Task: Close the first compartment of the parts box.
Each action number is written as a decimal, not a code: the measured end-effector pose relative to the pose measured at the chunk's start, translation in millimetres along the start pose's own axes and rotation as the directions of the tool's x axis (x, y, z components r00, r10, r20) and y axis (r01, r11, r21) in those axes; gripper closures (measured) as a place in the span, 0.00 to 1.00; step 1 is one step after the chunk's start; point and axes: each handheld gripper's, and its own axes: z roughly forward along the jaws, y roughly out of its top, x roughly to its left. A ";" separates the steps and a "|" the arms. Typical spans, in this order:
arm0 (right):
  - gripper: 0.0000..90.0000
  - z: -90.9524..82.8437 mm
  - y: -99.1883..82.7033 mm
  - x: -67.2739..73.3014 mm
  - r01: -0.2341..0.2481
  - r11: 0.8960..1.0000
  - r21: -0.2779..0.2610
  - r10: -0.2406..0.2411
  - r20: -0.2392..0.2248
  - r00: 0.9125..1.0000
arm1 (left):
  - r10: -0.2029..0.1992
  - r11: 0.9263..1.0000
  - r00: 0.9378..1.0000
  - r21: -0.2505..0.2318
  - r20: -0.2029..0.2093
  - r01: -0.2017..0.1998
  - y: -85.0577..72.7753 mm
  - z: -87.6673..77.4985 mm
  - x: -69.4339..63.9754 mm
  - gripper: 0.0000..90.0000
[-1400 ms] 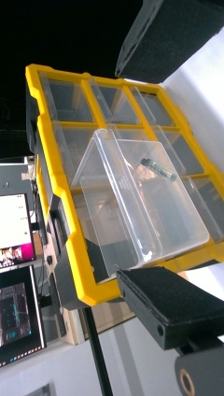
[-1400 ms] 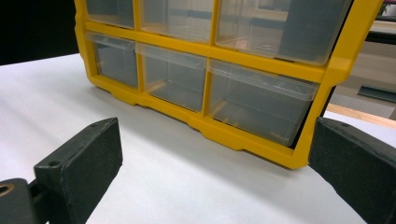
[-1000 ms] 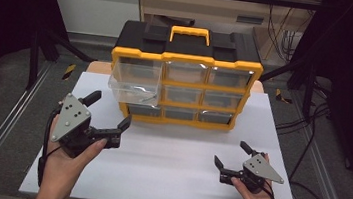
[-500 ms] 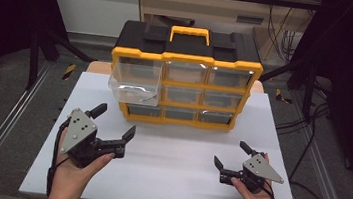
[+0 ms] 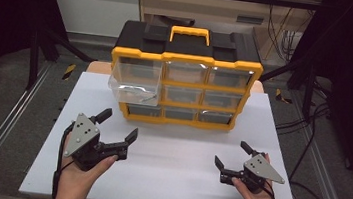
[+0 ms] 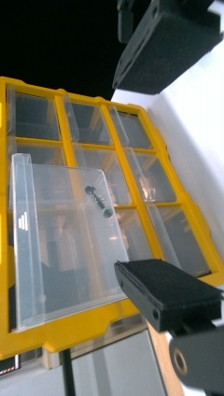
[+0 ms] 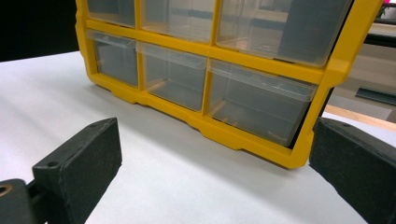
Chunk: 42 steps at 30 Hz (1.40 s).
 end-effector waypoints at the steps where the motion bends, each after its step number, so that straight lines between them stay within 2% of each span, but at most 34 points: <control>1: 0.03 0.2 0.0 0.1 0.001 1.000 0.001 -0.001 -0.001 1.000 | 0.005 1.000 1.000 0.001 0.001 -0.005 -1.0 0.5 0.2 0.14; 4: 0.03 0.2 0.2 1.1 0.002 1.000 -0.003 -0.002 -0.005 1.000 | 0.006 1.000 1.000 -0.002 -0.001 -0.006 -4.3 0.5 1.7 0.22; 6: 0.03 0.0 0.3 1.1 0.003 1.000 -0.004 -0.003 -0.005 1.000 | -0.005 1.000 1.000 -0.009 -0.006 0.005 -6.3 0.7 1.7 0.24; 8: 0.03 -0.6 0.6 1.0 0.002 1.000 -0.007 -0.002 -0.002 1.000 | -0.001 1.000 1.000 -0.004 0.006 0.001 -7.5 2.2 1.4 0.29; 10: 0.03 -0.7 0.4 1.1 0.005 1.000 -0.005 -0.005 -0.002 1.000 | 0.011 1.000 1.000 0.001 0.002 -0.011 -8.4 4.3 1.5 0.33; 11: 0.03 -0.4 0.3 1.3 0.006 1.000 -0.004 -0.006 -0.002 1.000 | 0.010 1.000 1.000 0.004 0.000 -0.010 -8.9 5.2 2.5 0.39; 15: 0.03 -0.4 0.8 1.7 0.008 1.000 -0.004 -0.008 0.000 1.000 | -0.024 1.000 1.000 0.017 0.009 0.024 -8.9 9.4 6.4 0.46; 16: 0.04 -1.1 1.1 1.4 0.011 1.000 -0.010 -0.011 -0.001 1.000 | -0.031 0.999 0.999 0.015 0.006 0.031 -8.6 9.7 6.7 0.52; 19: 0.04 -1.3 1.1 1.5 0.009 1.000 -0.008 -0.009 -0.001 1.000 | -0.072 0.997 0.997 0.005 0.015 0.072 -6.7 9.8 7.5 0.58; 21: 0.04 -0.8 1.1 1.6 0.012 1.000 -0.010 -0.012 -0.002 1.000 | -0.058 0.998 0.998 0.004 0.014 0.058 -4.9 10.4 6.6 0.65; 22: 0.04 -0.8 1.8 1.8 0.013 1.000 -0.015 -0.013 -0.007 1.000 | -0.049 0.999 0.999 0.004 0.017 0.049 -3.7 11.5 5.9 0.72; 24: 0.04 -0.8 1.9 2.0 0.013 1.000 -0.016 -0.013 -0.009 1.000 | -0.036 0.999 0.999 0.007 0.020 0.036 -1.5 14.6 4.9 0.75; 25: 0.04 -0.3 1.7 2.4 0.015 1.000 -0.014 -0.015 -0.011 1.000 | -0.041 0.999 0.999 0.007 0.024 0.041 -0.5 16.9 4.6 0.82; 28: 0.04 -0.2 2.1 2.7 0.015 1.000 -0.016 -0.015 -0.013 1.000 | -0.041 0.999 0.999 0.023 0.032 0.040 2.6 23.5 4.6 0.88; 32: 0.04 -1.8 3.0 4.4 0.016 1.000 -0.019 -0.016 -0.017 1.000 | -0.074 0.997 0.997 0.037 0.030 0.073 6.1 29.7 4.8 0.98; 36: 0.04 -2.1 3.5 4.3 0.013 1.000 -0.024 -0.013 -0.017 1.000 | -0.066 0.997 0.998 0.030 0.013 0.066 8.5 34.9 3.2 0.99; 42: 0.04 -1.5 3.0 4.1 0.014 1.000 -0.021 -0.014 -0.018 1.000 | -0.053 0.997 0.999 0.047 -0.004 0.053 8.5 42.5 3.3 0.99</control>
